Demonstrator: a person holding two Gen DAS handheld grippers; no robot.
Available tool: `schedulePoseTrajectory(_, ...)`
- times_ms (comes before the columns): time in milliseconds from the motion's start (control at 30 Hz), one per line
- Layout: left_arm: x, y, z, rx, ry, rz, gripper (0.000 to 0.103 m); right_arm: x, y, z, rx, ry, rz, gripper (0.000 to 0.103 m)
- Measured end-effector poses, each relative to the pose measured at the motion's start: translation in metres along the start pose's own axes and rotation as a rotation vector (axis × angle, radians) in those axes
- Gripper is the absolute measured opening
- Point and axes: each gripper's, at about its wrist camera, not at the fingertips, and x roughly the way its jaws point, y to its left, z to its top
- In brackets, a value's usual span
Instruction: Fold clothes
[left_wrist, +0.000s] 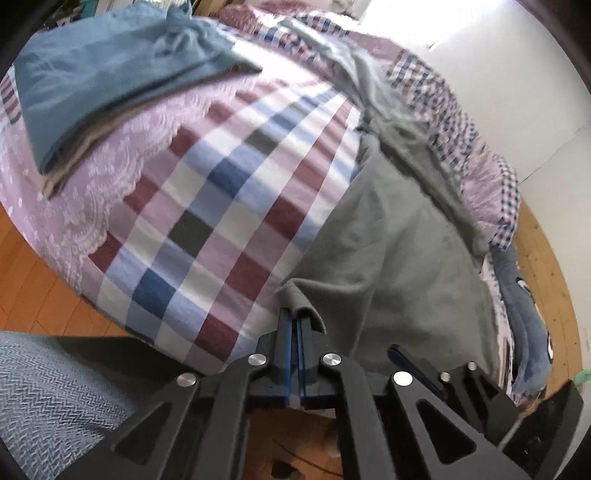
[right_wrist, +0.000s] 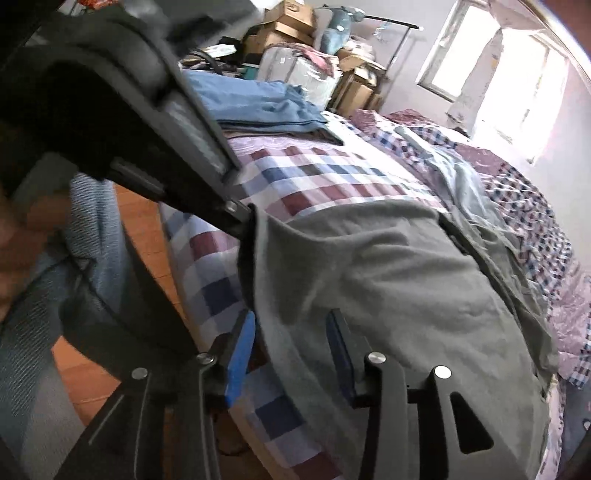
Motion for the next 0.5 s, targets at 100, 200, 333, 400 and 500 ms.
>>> schedulePoseTrajectory(100,-0.008,-0.005,0.001,0.023,-0.037,-0.013,0.000,0.001,-0.001,0.001,0.000,-0.005,-0.039,0.043)
schedulePoseTrajectory(200,-0.011,-0.008,0.001,0.040,-0.050,-0.026,0.000,0.001,0.003,0.002,-0.020,-0.010,-0.051,0.043)
schedulePoseTrajectory(333,-0.013,-0.009,0.004,0.035,-0.060,-0.051,0.000,-0.001,0.009,0.004,-0.027,-0.032,-0.041,0.043)
schedulePoseTrajectory(400,-0.014,-0.009,0.004,0.034,-0.064,-0.065,0.000,-0.004,0.009,0.006,-0.016,-0.053,-0.043,0.043)
schedulePoseTrajectory(500,-0.014,-0.010,0.004,0.039,-0.056,-0.060,0.000,-0.010,0.001,0.012,0.037,-0.097,-0.057,0.044)
